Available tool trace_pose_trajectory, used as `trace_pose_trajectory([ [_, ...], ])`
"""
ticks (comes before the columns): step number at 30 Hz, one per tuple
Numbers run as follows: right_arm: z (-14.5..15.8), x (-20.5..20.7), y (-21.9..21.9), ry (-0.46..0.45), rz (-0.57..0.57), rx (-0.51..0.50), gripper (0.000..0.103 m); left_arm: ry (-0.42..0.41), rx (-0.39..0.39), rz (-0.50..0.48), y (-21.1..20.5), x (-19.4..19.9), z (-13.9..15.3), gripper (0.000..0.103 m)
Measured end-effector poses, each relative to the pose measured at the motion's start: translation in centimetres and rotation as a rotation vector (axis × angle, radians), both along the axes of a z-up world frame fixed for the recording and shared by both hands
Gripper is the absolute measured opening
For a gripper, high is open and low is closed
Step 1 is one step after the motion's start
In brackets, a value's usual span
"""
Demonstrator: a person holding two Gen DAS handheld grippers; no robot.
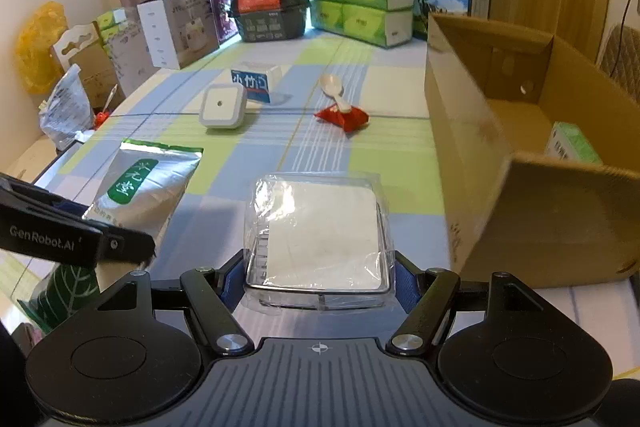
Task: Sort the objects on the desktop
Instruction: 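Lift and carry the pouch and tray over the cardboard box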
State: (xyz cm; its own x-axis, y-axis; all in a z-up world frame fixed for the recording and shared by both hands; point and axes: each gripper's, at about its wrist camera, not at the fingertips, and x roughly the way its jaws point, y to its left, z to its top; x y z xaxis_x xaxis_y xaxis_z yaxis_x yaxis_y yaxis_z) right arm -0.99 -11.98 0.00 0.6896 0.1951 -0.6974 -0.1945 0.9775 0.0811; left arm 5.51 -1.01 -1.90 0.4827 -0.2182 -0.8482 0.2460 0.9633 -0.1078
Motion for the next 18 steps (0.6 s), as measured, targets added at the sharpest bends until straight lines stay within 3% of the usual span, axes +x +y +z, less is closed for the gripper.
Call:
trace_pose_trajectory([
  [18,6.1,-3.4,-5.2,-0.087,-0.083,0.014,0.069,-0.081,-0.064,-0.079,-4.6,-2.7,5.0,0.047],
])
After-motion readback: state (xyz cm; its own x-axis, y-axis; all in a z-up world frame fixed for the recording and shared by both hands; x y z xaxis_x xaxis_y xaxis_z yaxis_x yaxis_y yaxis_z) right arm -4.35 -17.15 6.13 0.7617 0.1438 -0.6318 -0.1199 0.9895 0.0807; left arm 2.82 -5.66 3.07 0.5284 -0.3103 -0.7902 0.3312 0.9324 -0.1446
